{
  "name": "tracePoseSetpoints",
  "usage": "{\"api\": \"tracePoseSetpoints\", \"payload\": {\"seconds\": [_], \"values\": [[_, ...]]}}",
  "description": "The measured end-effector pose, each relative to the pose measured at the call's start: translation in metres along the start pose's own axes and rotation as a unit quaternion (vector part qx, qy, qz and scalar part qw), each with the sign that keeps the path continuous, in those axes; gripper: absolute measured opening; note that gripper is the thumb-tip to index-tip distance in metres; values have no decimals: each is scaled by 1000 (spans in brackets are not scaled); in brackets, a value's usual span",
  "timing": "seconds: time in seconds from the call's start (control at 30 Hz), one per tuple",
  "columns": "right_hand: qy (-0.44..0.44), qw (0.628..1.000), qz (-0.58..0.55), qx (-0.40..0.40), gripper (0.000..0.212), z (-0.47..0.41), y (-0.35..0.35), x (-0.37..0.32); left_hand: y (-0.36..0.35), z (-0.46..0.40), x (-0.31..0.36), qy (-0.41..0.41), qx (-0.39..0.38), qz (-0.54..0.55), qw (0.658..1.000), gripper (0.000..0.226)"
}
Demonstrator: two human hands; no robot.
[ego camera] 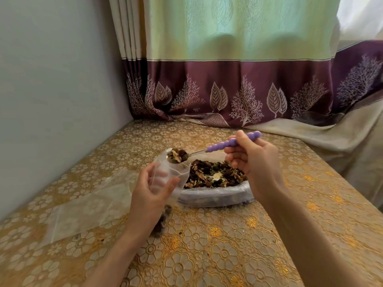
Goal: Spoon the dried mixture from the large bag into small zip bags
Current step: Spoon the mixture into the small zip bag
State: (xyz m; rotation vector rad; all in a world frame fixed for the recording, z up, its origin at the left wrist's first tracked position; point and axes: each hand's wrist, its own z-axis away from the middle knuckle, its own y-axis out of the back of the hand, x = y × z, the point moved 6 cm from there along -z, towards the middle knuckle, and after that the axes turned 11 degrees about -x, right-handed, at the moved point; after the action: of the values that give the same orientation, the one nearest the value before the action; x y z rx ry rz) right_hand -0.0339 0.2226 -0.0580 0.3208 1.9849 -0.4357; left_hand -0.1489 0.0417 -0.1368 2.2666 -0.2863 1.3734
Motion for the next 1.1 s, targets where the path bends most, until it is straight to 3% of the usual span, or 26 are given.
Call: {"api": "tracePoseSetpoints", "payload": {"seconds": [0.13,0.33,0.43,0.53,0.63,0.9,1.1], "values": [[80,989,102,-76,24,6,-27,-9,-1,1,3,-6,-7,17,1000,54],[77,984,95,-132,14,6,-31,-7,0,2,5,-11,2,56,998,57],[84,990,78,-84,21,3,-18,-10,0,1,6,-18,1,51,999,59],[97,994,41,14,25,1,5,-12,0,0,5,-18,0,44,999,52],[101,988,90,78,26,-1,24,-11,0,0,2,-18,0,41,999,59],[15,935,332,120,25,-6,46,18,1,-1,1,-15,6,24,1000,64],[-23,935,343,91,31,-8,45,30,1,0,3,-17,11,14,1000,67]]}}
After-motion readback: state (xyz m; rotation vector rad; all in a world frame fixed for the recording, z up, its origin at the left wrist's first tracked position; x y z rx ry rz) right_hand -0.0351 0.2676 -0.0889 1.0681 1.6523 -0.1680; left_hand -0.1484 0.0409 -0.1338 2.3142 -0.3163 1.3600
